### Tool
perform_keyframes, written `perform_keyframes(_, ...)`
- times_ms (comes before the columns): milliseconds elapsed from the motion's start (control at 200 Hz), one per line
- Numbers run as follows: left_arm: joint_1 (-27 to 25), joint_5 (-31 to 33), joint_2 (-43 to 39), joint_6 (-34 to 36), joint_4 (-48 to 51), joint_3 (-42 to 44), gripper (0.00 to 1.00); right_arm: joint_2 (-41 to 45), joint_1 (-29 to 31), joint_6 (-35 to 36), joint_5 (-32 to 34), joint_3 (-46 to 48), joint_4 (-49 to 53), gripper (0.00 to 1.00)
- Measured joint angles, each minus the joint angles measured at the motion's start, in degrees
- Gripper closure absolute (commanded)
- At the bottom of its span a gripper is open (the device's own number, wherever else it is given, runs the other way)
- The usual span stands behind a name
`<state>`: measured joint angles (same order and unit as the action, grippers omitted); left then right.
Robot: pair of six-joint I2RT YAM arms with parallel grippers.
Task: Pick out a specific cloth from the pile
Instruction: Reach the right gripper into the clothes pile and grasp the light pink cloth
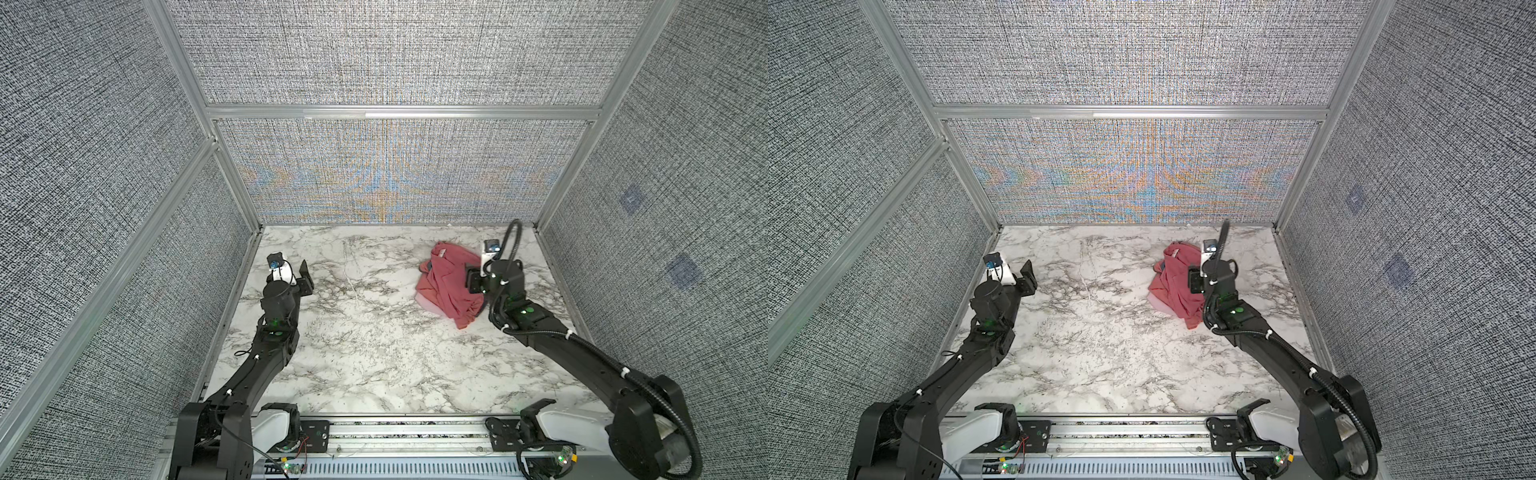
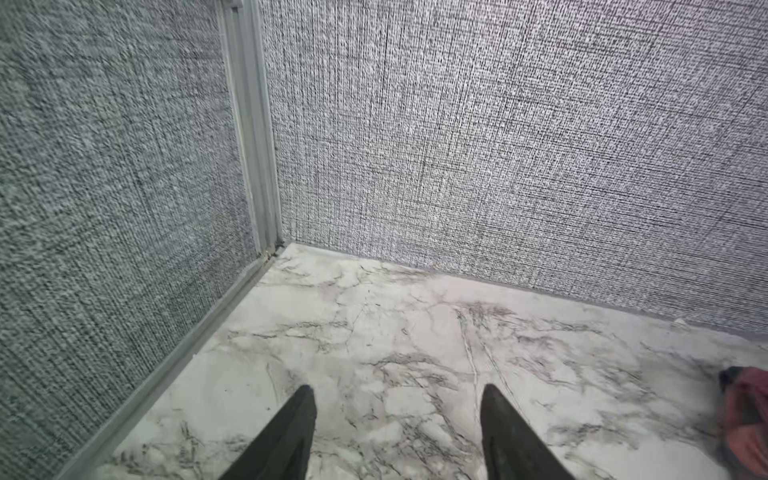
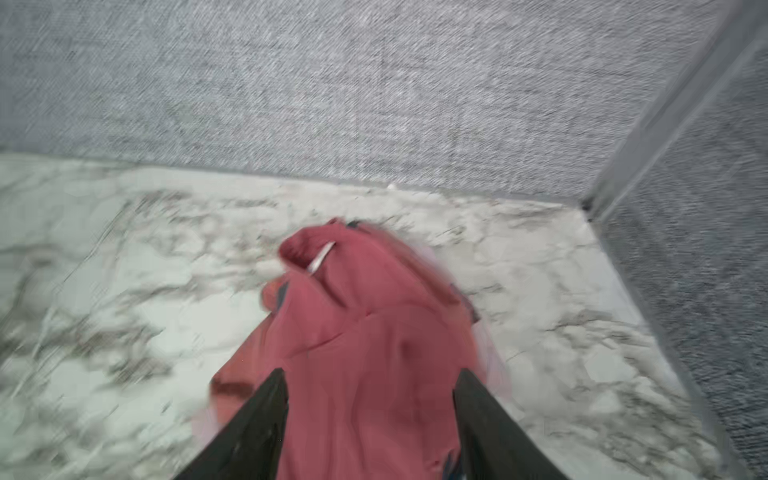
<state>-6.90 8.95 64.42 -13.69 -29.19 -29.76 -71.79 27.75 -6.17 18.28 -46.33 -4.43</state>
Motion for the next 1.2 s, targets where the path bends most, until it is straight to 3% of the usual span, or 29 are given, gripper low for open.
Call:
perform_keyframes(135,-0.50,-0.92,-0.09,-3.37,7.82,-2.14,0.35,-4.55,7.52,-3.02,-1.29,-1.33,5.92,0.42)
perform_keyframes(310,-0.61,-2.16,-1.05,-5.42,11.78,-2.40,0.35,-12.09,10.56,-5.14,-3.76,-3.96,8.76,0.51)
perform_keyframes(700,-0.83,-4.59,-2.69,-6.10,13.97,-2.16,0.35,-25.62,10.73,-8.20,-6.05,-10.36,7.82,0.51)
perform_keyframes(871,-0.83,-4.42,-4.33,-6.14,14.45,-1.38,0.35,-30.62,9.70,-8.92,-6.03,-13.20,7.58,0.56)
perform_keyframes(1201,-0.83,-3.06,-5.92,-6.19,15.96,-0.42,0.35,-34.07,9.70,-9.81,-6.03,-15.72,7.67,0.61)
